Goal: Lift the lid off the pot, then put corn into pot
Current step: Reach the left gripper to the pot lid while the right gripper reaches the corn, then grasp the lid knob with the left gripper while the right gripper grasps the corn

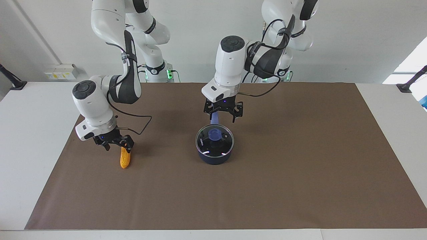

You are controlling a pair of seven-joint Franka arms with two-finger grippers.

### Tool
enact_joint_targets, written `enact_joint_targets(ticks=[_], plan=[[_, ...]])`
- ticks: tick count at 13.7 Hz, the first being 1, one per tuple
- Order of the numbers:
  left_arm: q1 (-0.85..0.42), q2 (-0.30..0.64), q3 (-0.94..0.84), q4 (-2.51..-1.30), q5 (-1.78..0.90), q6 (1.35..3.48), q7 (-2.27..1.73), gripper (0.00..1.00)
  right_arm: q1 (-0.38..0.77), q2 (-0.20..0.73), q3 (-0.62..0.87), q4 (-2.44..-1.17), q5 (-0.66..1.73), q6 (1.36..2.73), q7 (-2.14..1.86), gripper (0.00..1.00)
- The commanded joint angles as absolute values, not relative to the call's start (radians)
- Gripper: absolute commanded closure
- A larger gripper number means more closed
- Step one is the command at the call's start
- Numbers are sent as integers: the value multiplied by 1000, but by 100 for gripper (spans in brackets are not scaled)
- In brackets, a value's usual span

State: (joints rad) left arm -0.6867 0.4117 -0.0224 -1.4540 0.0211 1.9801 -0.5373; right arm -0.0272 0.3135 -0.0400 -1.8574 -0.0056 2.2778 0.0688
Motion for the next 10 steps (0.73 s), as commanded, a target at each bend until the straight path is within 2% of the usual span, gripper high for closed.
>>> enact_joint_targets(ticks=[1, 4, 8, 10], plan=[[-709, 465, -3, -1420, 60, 2034, -572, 0, -31, 314, -37, -1871, -17, 2307, 54, 0], [-710, 500, 2, -1419, 63, 2060, -575, 0, -32, 354, -37, -1871, -17, 2315, 46, 0], [-710, 508, -2, -1428, 61, 2094, -587, 0, -28, 420, -37, -1873, -17, 2414, 43, 0], [-710, 525, -2, -1428, 63, 2138, -624, 0, -20, 425, -35, -1873, -17, 2437, 58, 0]])
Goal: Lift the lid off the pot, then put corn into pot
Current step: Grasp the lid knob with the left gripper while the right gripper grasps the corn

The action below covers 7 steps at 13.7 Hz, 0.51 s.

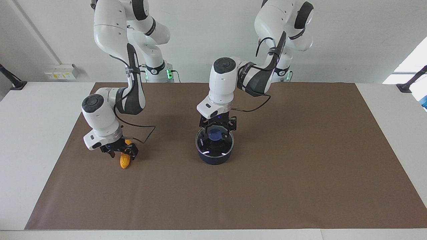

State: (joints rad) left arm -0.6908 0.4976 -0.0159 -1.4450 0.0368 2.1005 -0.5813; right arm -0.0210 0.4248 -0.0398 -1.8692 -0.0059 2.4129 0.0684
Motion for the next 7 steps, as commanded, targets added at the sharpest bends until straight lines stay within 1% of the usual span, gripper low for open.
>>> enact_joint_targets(ticks=[1, 4, 7], plan=[[-712, 528, -2, -1428, 63, 2140, -627, 0, -3, 433, -37, -1873, -15, 2437, 61, 0], [-715, 526, 2, -1428, 63, 2135, -629, 0, -15, 439, -37, -1873, -14, 2436, 61, 0], [-715, 517, 5, -1427, 90, 2117, -646, 0, -23, 437, -37, -1864, -12, 2393, 58, 0]])
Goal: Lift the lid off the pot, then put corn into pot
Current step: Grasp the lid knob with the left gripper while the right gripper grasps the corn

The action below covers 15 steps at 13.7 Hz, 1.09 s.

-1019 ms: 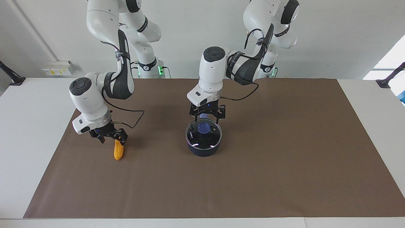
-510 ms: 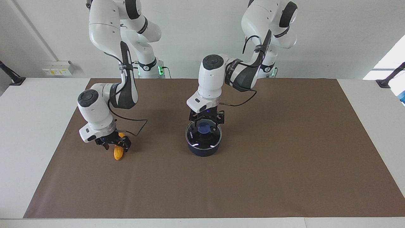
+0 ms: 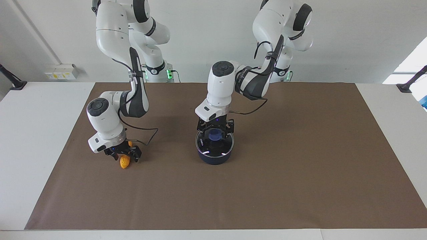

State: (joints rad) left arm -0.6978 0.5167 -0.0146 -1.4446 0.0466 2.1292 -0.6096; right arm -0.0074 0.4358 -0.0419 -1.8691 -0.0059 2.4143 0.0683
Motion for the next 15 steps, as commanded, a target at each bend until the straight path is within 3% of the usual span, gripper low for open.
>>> enact_joint_targets(ticks=[1, 3, 4, 5, 7, 8, 9, 11, 14, 15], plan=[[-716, 517, 3, -1430, 100, 2114, -669, 0, -34, 437, -37, -1858, -12, 2366, 58, 0], [-722, 514, 5, -1430, 101, 2094, -699, 0, -35, 434, -35, -1850, -12, 2297, 58, 19], [-727, 514, 3, -1430, 103, 2092, -703, 0, -37, 434, -37, -1839, -12, 2281, 54, 21], [-729, 514, 3, -1430, 103, 2091, -703, 2, -40, 436, -37, -1830, -12, 2264, 49, 34], [-729, 514, 3, -1430, 101, 2091, -716, 11, -40, 436, -37, -1809, -12, 2214, 49, 74], [-729, 512, 2, -1428, 101, 2091, -733, 24, -41, 436, -35, -1799, -11, 2210, 49, 93], [-729, 512, 2, -1430, 101, 2088, -739, 41, -41, 436, -37, -1789, -5, 2207, 51, 100], [-730, 511, 3, -1430, 101, 2068, -749, 67, -40, 436, -35, -1763, -3, 2214, 58, 100], [-729, 505, 5, -1430, 103, 2054, -749, 94, -47, 367, -38, -1758, 3, 2157, 61, 100], [-729, 503, 5, -1428, 110, 2051, -749, 97, -48, 335, -40, -1756, 3, 2116, 67, 100]])
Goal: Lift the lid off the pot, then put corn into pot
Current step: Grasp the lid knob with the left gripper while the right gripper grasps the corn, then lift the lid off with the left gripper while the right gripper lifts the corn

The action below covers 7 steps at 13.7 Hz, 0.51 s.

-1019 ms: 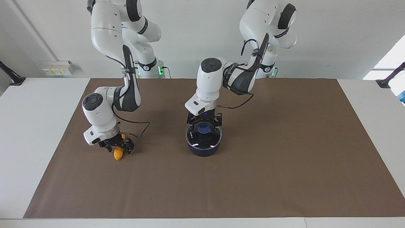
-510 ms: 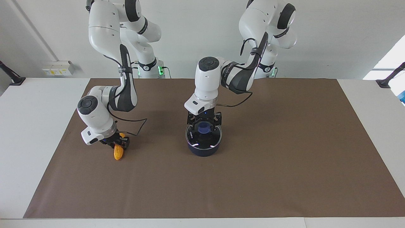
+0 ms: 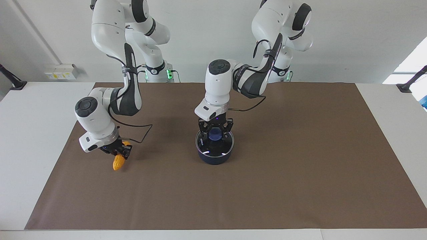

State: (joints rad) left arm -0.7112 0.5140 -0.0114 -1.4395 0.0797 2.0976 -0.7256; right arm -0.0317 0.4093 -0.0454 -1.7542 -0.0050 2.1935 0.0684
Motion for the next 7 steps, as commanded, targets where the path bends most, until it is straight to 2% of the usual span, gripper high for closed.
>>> enact_joint_targets(ticks=[1, 7], plan=[[-729, 499, 5, -1428, 118, 2051, -749, 99, -48, 303, -40, -1758, 3, 2091, 93, 100], [-738, 425, 3, -1430, 126, 2013, -747, 100, -48, 117, -38, -1756, 3, 1942, 160, 100]])
